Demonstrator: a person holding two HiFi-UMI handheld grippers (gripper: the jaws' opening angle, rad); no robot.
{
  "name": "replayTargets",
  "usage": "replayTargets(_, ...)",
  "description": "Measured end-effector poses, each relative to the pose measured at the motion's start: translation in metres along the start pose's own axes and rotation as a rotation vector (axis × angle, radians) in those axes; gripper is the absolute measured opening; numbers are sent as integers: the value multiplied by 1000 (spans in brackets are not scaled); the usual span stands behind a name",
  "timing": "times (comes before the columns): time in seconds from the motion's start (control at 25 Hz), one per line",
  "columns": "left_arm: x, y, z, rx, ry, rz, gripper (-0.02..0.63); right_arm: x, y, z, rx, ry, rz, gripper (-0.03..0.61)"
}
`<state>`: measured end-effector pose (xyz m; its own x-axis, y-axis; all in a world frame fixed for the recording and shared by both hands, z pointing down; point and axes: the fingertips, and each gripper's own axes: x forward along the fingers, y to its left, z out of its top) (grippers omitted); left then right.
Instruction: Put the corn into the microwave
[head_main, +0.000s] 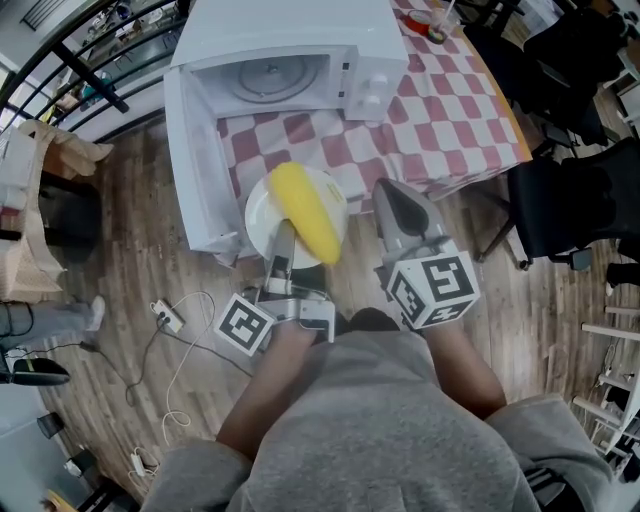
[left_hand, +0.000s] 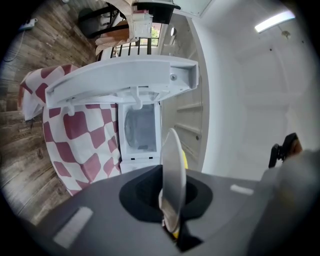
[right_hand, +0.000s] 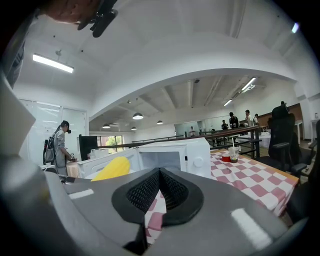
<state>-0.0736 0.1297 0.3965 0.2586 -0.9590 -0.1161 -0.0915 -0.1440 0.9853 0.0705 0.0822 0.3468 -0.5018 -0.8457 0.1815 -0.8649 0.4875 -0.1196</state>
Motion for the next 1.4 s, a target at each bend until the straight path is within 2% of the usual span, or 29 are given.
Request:
replayTargets(0.64, 9, 5, 15, -19, 7, 2, 12, 19, 10, 5, -12, 6, -5, -2)
replayTargets(1.4, 108, 21, 2, -43, 68, 20, 12, 101, -45, 19, -2, 15, 19, -2)
